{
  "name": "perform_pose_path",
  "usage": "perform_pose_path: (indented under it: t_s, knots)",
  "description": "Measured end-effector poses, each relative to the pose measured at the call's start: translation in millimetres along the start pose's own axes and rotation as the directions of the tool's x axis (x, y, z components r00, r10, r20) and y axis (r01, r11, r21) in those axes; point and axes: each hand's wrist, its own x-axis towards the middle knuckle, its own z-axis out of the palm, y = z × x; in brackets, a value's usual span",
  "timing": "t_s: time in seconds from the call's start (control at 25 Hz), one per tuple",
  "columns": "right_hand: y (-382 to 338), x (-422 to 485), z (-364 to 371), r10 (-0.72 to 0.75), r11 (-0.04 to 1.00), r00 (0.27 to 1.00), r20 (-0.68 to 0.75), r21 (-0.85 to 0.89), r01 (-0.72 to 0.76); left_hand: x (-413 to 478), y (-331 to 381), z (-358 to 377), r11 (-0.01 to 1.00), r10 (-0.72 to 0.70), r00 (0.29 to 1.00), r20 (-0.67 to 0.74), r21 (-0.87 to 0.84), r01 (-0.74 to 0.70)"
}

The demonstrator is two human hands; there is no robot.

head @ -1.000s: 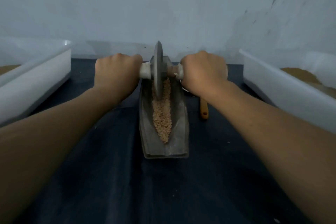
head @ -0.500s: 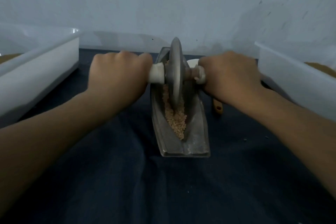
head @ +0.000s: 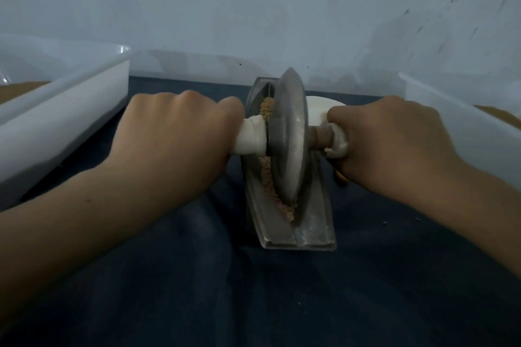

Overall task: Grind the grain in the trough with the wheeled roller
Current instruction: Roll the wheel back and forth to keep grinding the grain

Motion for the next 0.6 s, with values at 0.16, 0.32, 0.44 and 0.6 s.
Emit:
perform_pose_path:
  t_s: [0.16,0.32,0.44,0.6]
  knots:
    - [-4.2,32.3,24.9,0.094,0.995,0.994,0.059,-0.039,-0.092,26.0,4.4,31.9,0.998,-0.063,0.996,0.062,0.028,0.061]
    - [-5.1,70.1,48.0,0.184,0.979,0.970,0.161,0.053,-0.195,62.2,6.0,52.5,0.994,-0.111,0.992,0.063,-0.008,0.112]
    - [-3.6,44.0,39.4,0.151,0.987,0.984,0.096,0.037,-0.156,46.7,7.1,39.5,0.997,-0.071,0.997,0.028,0.004,0.071]
    - [-0.9,0.4,9.9,0.041,0.999,0.999,-0.013,0.012,-0.040,9.1,3.4,7.2,0.999,0.010,1.000,-0.021,0.032,-0.009]
